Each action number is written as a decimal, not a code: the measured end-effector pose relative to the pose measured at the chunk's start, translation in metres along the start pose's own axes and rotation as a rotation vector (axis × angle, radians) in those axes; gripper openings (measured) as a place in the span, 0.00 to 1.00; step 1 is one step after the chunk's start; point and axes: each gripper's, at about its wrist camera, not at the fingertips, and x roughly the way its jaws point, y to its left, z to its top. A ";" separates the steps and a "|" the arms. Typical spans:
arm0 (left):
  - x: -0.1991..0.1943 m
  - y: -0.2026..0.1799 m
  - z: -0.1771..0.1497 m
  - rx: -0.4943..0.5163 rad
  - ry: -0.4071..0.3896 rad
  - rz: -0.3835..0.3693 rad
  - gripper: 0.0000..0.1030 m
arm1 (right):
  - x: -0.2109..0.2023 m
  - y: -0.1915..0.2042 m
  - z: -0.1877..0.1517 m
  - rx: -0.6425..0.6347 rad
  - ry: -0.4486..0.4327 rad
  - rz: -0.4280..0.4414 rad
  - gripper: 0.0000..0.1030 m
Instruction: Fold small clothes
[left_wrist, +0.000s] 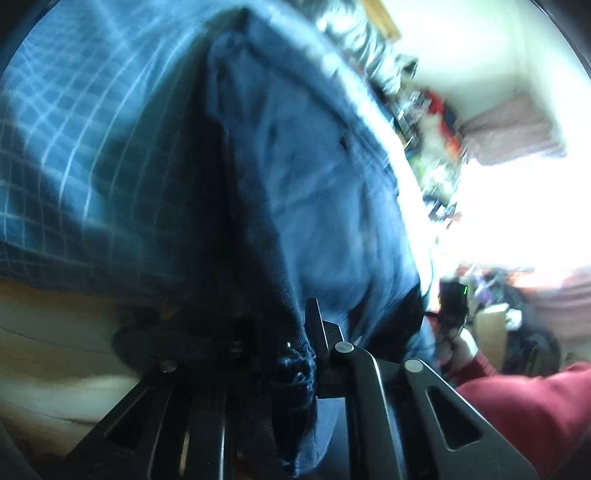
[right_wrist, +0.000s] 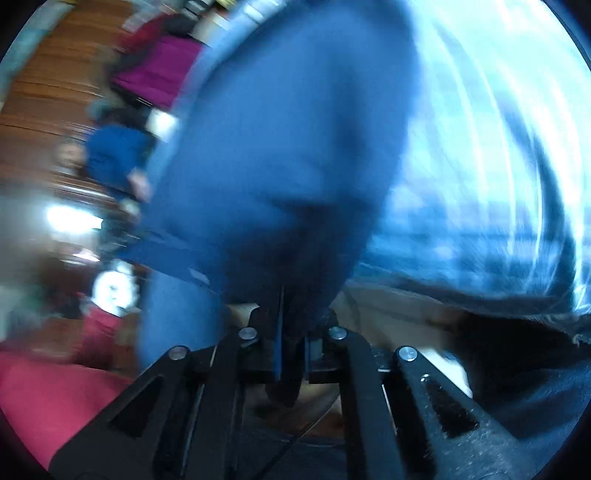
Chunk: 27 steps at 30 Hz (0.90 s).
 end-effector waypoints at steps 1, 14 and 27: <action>-0.008 -0.012 0.003 0.009 -0.040 -0.027 0.11 | -0.015 0.011 0.004 -0.008 -0.056 0.044 0.07; -0.056 -0.081 0.136 0.072 -0.340 -0.177 0.11 | -0.093 0.061 0.144 -0.093 -0.384 0.182 0.07; 0.064 -0.035 0.326 -0.034 -0.252 -0.009 0.23 | -0.036 -0.023 0.316 -0.016 -0.300 0.071 0.26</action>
